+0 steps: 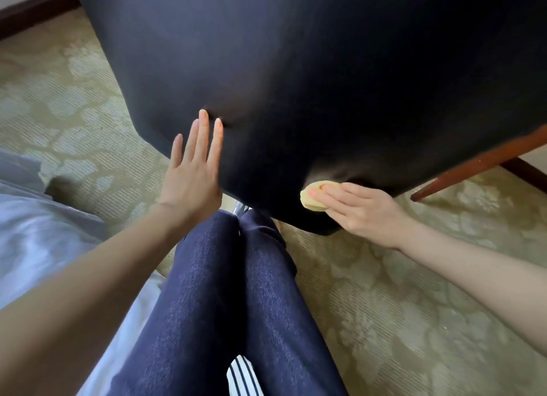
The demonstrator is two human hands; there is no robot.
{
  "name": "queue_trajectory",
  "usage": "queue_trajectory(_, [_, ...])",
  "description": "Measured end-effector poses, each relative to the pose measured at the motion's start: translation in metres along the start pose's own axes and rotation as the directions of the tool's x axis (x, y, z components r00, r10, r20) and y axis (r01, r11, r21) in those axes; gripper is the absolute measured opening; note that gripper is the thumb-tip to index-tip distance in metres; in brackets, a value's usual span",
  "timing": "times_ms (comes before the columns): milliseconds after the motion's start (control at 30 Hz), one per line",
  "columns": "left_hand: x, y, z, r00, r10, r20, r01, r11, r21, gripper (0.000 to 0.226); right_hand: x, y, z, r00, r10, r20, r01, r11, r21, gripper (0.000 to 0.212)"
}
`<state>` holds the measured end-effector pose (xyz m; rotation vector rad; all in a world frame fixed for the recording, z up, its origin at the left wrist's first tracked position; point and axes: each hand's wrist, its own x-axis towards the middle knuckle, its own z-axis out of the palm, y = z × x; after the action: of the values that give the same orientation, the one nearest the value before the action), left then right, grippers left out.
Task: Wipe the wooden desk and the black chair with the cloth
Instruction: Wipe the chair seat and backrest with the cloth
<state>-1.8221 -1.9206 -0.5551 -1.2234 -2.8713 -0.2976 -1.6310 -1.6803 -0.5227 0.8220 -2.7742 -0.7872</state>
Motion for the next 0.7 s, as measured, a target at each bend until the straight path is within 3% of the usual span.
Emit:
queue_trajectory(100, [-0.006,0.01,0.0,0.998,0.034,-0.06,-0.034,0.999,0.003,0.104,0.019,0.009,-0.017,0.991,0.08,-0.103,-0.079,0.997,0.007,0.023])
queue_trajectory(233, [-0.014,0.028,0.005,0.967,0.222,-0.127,-0.219,0.975,0.031,0.107,0.028,0.006,-0.015,0.986,0.085,-0.143,-0.083,0.996,0.02,0.019])
queue_trajectory(567, [-0.007,0.035,0.012,0.968,0.239,-0.074,-0.226,0.962,0.153,0.119,0.023,-0.036,0.054,1.0,0.007,-0.015,-0.006,0.998,0.07,0.035])
queue_trajectory(700, [-0.006,0.034,0.016,0.964,0.253,-0.077,-0.239,0.958,0.157,0.119,0.023,-0.052,0.079,0.99,-0.115,0.081,0.108,0.99,0.094,0.022])
